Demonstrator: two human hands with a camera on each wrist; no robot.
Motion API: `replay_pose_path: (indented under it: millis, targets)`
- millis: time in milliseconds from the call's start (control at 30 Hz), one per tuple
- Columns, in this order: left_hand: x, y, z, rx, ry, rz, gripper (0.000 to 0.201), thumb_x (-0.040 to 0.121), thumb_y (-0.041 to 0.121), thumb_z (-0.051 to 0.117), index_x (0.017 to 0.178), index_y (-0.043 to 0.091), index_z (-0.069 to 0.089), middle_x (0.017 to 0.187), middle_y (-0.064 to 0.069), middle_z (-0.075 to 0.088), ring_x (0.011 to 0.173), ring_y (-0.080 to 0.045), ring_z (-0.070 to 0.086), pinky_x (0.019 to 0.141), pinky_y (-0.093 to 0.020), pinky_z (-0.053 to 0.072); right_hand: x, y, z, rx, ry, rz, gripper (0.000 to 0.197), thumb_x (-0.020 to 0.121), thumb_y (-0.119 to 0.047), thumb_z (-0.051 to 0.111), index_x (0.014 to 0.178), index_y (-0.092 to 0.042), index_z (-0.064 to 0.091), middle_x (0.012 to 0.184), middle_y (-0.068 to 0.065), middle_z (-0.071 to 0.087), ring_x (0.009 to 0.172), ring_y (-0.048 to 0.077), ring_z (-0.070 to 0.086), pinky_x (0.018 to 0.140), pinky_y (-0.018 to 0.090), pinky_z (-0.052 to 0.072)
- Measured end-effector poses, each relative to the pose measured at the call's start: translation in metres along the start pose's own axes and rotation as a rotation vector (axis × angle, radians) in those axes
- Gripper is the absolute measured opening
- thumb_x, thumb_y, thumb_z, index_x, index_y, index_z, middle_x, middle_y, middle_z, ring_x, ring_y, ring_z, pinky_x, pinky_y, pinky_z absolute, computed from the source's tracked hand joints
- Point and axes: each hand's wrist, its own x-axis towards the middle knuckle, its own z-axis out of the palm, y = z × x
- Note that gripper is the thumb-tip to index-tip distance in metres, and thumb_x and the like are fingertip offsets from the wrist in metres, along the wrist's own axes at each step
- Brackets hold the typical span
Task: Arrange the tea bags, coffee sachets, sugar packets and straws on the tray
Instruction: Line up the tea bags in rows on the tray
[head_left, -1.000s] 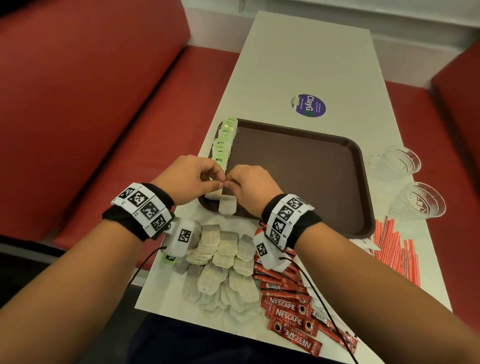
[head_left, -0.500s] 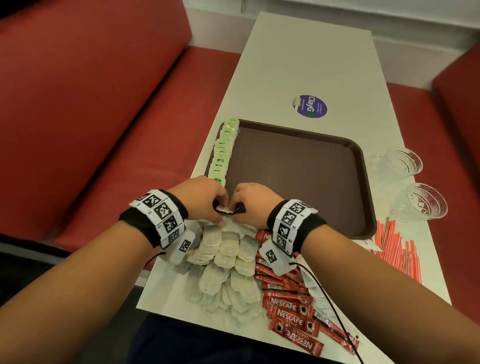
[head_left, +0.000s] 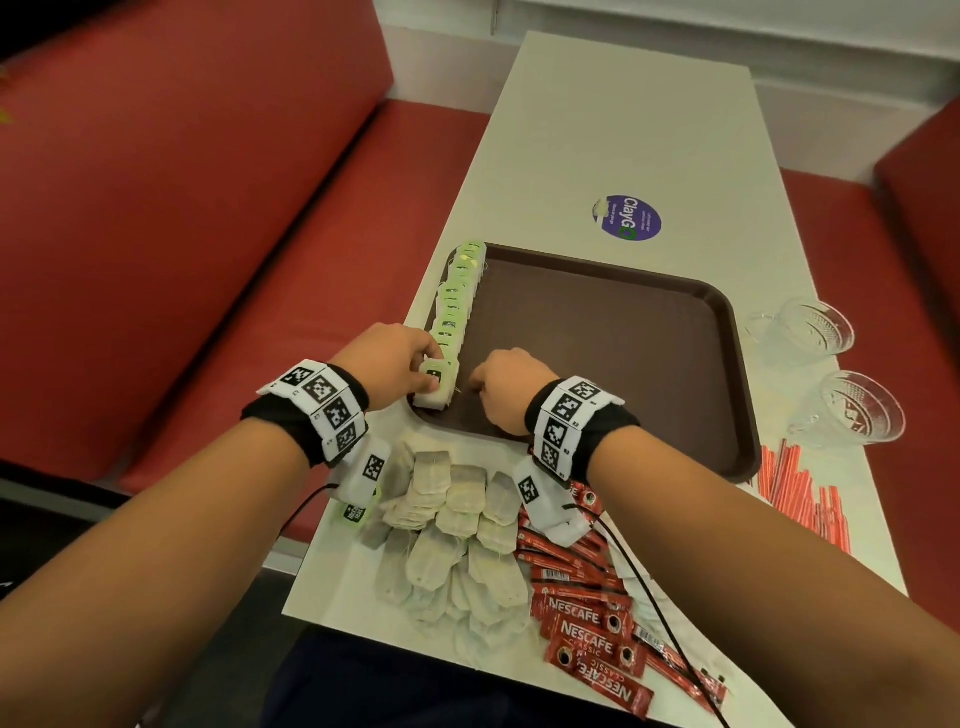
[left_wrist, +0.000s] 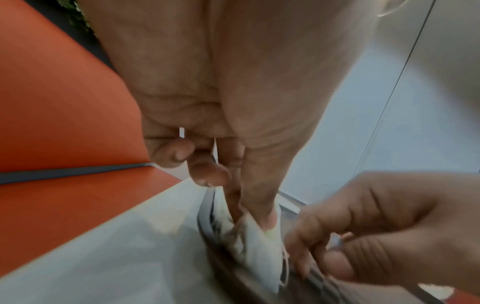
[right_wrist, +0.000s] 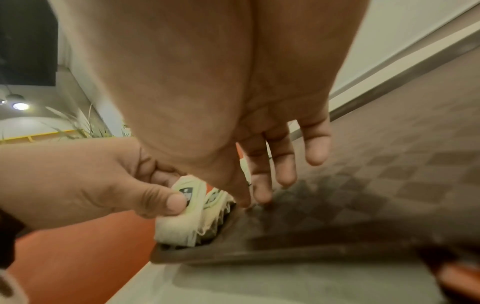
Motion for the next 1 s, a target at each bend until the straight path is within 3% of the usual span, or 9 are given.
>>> replay_pose_path:
  millis: [133,233,433,533,733,1000]
  targets:
    - [0.007,0.003,0.006,0.01,0.042,-0.008,0.036,0.084,0.032,0.077,0.115,0.026,0.062,0.097,0.007,0.062,0.091,-0.016,0.058,0.077,-0.03,0.044,0.008,-0.007,0.003,-0.055,-0.017,-0.042,0.04,0.093,-0.01,0.047,0.125,-0.025,0.064,0.115,0.01,0.053,0.111,0.032,0.05,0.088,0.042,0.052]
    - [0.007,0.005,0.005,0.069,0.102,0.023,0.04,0.081,0.034,0.079,0.112,0.027,0.056,0.103,0.007,0.056,0.093,-0.018,0.056,0.08,-0.035,0.045,0.011,-0.007,0.004,-0.081,-0.019,-0.04,0.04,0.093,-0.012,0.049,0.129,-0.024,0.062,0.116,0.009,0.053,0.111,0.032,0.05,0.089,0.045,0.053]
    - [0.002,0.013,0.006,0.348,-0.12,0.105,0.028,0.086,0.039,0.073,0.108,0.024,0.065,0.107,0.004,0.062,0.097,-0.02,0.059,0.077,-0.031,0.046,0.012,-0.002,0.006,-0.086,-0.023,-0.061,0.043,0.092,-0.011,0.049,0.131,-0.027,0.06,0.115,0.009,0.052,0.112,0.033,0.051,0.085,0.041,0.051]
    - [0.003,0.021,0.011,0.439,-0.129,0.124,0.021,0.091,0.037,0.065,0.105,0.021,0.066,0.109,-0.001,0.065,0.098,-0.024,0.061,0.073,-0.029,0.041,0.014,-0.004,0.006,-0.098,-0.027,-0.074,0.04,0.092,-0.012,0.05,0.127,-0.027,0.062,0.109,0.008,0.05,0.109,0.033,0.051,0.079,0.039,0.049]
    - [-0.001,0.034,0.025,0.755,-0.038,0.13,0.026,0.097,0.034,0.052,0.11,0.015,0.064,0.107,-0.006,0.064,0.098,-0.029,0.06,0.069,-0.036,0.037,0.017,-0.008,0.01,-0.147,-0.032,-0.08,0.031,0.092,-0.017,0.053,0.119,-0.022,0.067,0.096,0.006,0.053,0.085,0.028,0.052,0.068,0.036,0.048]
    - [-0.001,0.031,0.02,0.624,-0.131,0.112,0.021,0.096,0.021,0.056,0.113,0.014,0.065,0.107,-0.01,0.063,0.096,-0.032,0.063,0.068,-0.035,0.044,0.016,-0.011,0.012,-0.133,-0.058,-0.09,0.029,0.091,-0.015,0.054,0.115,-0.02,0.069,0.093,0.005,0.06,0.08,0.028,0.058,0.067,0.034,0.051]
